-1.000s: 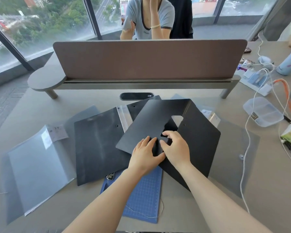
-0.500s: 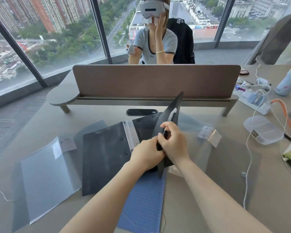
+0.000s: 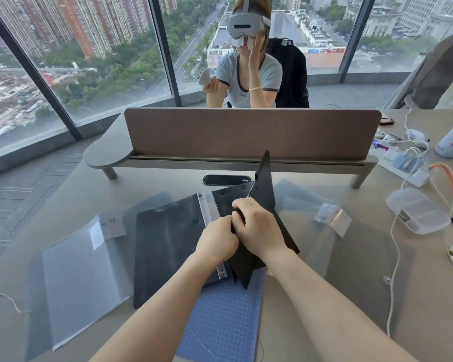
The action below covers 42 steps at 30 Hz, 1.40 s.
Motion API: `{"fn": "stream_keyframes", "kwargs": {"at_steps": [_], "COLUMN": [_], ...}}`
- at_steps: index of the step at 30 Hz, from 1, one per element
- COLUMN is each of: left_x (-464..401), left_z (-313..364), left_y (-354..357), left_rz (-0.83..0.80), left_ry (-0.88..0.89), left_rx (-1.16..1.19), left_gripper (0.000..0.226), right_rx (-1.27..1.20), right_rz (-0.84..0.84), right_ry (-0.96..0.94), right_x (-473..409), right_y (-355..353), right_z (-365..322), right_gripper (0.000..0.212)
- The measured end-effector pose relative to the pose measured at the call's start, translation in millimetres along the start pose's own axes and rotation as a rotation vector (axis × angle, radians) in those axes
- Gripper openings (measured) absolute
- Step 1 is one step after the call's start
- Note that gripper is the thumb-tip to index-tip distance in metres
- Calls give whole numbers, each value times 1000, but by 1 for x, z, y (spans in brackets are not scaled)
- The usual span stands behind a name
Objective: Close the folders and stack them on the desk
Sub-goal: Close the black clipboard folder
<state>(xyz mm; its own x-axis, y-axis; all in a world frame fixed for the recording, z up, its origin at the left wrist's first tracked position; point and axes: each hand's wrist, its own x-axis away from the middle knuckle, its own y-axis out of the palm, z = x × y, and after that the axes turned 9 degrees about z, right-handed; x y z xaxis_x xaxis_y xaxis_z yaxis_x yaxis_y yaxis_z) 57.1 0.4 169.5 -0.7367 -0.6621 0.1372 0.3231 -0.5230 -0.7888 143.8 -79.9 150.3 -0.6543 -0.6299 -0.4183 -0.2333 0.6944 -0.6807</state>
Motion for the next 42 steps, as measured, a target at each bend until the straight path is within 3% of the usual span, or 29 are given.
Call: {"fn": "stream_keyframes", "kwargs": {"at_steps": [3,7,11,15,18,23,29,34,38,42], "left_x": [-4,-6,-1,6,13,29,46,50,53,46], "left_z": [-16,-34,-56,-78,-92,-116,-131,-127,-118,-120], "left_y": [2,-3,-6,2,11,31,68,88,99,115], "left_rz": [53,62,55,21,-24,-201,-378,-445,-366,-195], "left_ry": [-80,-319,-453,-485,-509,-612,-689,-655,-647,-661], "left_rx": [109,509,825,937,964,1005,779,634,581,519], "left_gripper": [11,14,14,17,17,26,33,43,26,26], "right_rx": [-120,-213,-151,-338,-411,-307,-192,-103,-73,-30], "right_rz": [40,151,79,47,86,113,187,210,192,132], "right_ry": [84,435,754,987,1104,1160,1187,1198,1209,1221], "right_x": [2,11,27,39,42,55,93,114,131,145], "right_y": [4,7,9,16,19,18,15,8,1,-8], "right_z": [0,24,54,70,79,92,108,122,133,141], "right_gripper": [32,37,52,60,63,53,18,21,28,22]}}
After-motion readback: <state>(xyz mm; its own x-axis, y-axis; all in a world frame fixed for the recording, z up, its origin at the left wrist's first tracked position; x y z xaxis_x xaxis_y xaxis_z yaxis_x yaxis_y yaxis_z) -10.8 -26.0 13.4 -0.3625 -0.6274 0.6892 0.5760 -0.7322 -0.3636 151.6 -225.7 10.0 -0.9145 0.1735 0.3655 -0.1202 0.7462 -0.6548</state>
